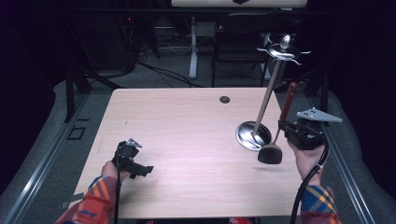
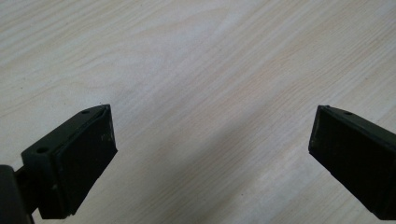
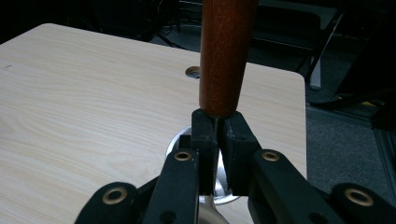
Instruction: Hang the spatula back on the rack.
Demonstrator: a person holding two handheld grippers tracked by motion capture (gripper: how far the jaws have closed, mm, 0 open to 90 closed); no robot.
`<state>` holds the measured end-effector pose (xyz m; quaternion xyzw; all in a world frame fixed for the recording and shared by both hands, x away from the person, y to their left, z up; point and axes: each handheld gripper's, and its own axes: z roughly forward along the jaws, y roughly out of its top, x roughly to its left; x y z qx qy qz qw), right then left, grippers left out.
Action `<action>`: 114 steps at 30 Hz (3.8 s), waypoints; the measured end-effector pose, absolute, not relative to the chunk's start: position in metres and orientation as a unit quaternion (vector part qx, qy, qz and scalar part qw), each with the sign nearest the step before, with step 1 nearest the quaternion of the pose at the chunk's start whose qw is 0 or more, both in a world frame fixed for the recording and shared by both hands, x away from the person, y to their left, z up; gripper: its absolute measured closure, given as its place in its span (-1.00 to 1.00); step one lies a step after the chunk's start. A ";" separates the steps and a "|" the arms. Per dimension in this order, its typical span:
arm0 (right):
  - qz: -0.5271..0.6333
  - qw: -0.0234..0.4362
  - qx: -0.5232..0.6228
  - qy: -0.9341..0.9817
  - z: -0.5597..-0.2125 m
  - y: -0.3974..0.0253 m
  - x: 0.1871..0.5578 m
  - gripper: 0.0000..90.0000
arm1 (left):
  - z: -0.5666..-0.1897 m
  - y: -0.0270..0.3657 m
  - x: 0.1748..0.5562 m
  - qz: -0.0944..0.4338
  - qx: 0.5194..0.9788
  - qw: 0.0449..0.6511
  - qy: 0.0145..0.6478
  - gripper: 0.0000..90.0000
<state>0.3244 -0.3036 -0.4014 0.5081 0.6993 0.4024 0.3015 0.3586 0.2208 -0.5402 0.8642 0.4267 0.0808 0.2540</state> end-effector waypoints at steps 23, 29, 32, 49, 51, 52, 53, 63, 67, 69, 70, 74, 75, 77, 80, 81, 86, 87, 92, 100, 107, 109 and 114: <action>0.422 0.306 0.493 0.696 -0.387 -0.309 0.336 0.87 | -0.543 0.222 0.360 0.075 0.864 0.252 0.430 -0.99; 0.431 0.305 0.489 0.694 -0.381 -0.311 0.338 0.87 | -0.544 0.222 0.359 0.074 0.863 0.251 0.431 -0.99; 0.434 0.307 0.488 0.692 -0.379 -0.312 0.338 0.87 | -0.545 0.222 0.360 0.074 0.864 0.249 0.432 -0.99; 0.459 0.306 0.474 0.686 -0.363 -0.322 0.342 0.87 | -0.547 0.222 0.359 0.073 0.865 0.244 0.432 -0.99; 0.461 0.301 0.472 0.689 -0.363 -0.322 0.344 0.87 | -0.547 0.222 0.359 0.072 0.865 0.244 0.432 -0.99; 0.461 0.301 0.472 0.689 -0.363 -0.322 0.344 0.87 | -0.547 0.222 0.359 0.073 0.865 0.244 0.432 -0.99; 0.459 0.299 0.470 0.692 -0.362 -0.321 0.346 0.87 | -0.547 0.221 0.359 0.074 0.866 0.244 0.431 -0.99; 0.463 0.294 0.464 0.695 -0.357 -0.318 0.351 0.87 | -0.548 0.221 0.359 0.075 0.865 0.239 0.435 -0.99; 0.463 0.289 0.464 0.698 -0.356 -0.317 0.354 0.86 | -0.548 0.220 0.358 0.076 0.865 0.240 0.434 -0.99; 0.466 0.286 0.468 0.694 -0.356 -0.317 0.356 0.86 | -0.549 0.221 0.359 0.072 0.867 0.237 0.431 -0.99; 0.466 0.284 0.467 0.696 -0.356 -0.317 0.357 0.86 | -0.549 0.221 0.359 0.072 0.867 0.237 0.431 -0.99; 0.465 0.286 0.469 0.695 -0.357 -0.319 0.358 0.86 | -0.548 0.221 0.358 0.073 0.868 0.237 0.429 -0.99; 0.464 0.288 0.470 0.694 -0.356 -0.319 0.358 0.86 | -0.548 0.221 0.358 0.073 0.868 0.239 0.430 -0.99; 0.466 0.284 0.470 0.694 -0.356 -0.320 0.359 0.86 | -0.549 0.221 0.359 0.071 0.867 0.237 0.432 -0.99; 0.466 0.279 0.469 0.696 -0.356 -0.320 0.360 0.86 | -0.549 0.221 0.358 0.073 0.867 0.236 0.433 -0.99; 0.466 0.280 0.469 0.696 -0.356 -0.321 0.361 0.86 | -0.549 0.221 0.359 0.072 0.868 0.236 0.430 -0.99; 0.467 0.274 0.471 0.697 -0.354 -0.322 0.362 0.86 | -0.549 0.222 0.358 0.073 0.868 0.236 0.431 -0.99; 0.466 0.274 0.471 0.697 -0.354 -0.322 0.362 0.86 | -0.549 0.223 0.358 0.071 0.867 0.236 0.433 -0.99; 0.466 0.274 0.472 0.696 -0.353 -0.322 0.366 0.86 | -0.547 0.228 0.355 0.075 0.863 0.239 0.439 -0.99; 0.466 0.275 0.473 0.696 -0.353 -0.319 0.369 0.86 | -0.545 0.234 0.351 0.078 0.859 0.242 0.444 -0.99; 0.456 0.279 0.469 0.703 -0.353 -0.318 0.371 0.86 | -0.546 0.236 0.350 0.078 0.857 0.243 0.447 -0.99; 0.453 0.279 0.470 0.704 -0.353 -0.318 0.371 0.86 | -0.545 0.237 0.350 0.078 0.858 0.242 0.447 -0.99; 0.446 0.284 0.473 0.704 -0.355 -0.318 0.372 0.86 | -0.545 0.238 0.349 0.078 0.858 0.241 0.447 -0.99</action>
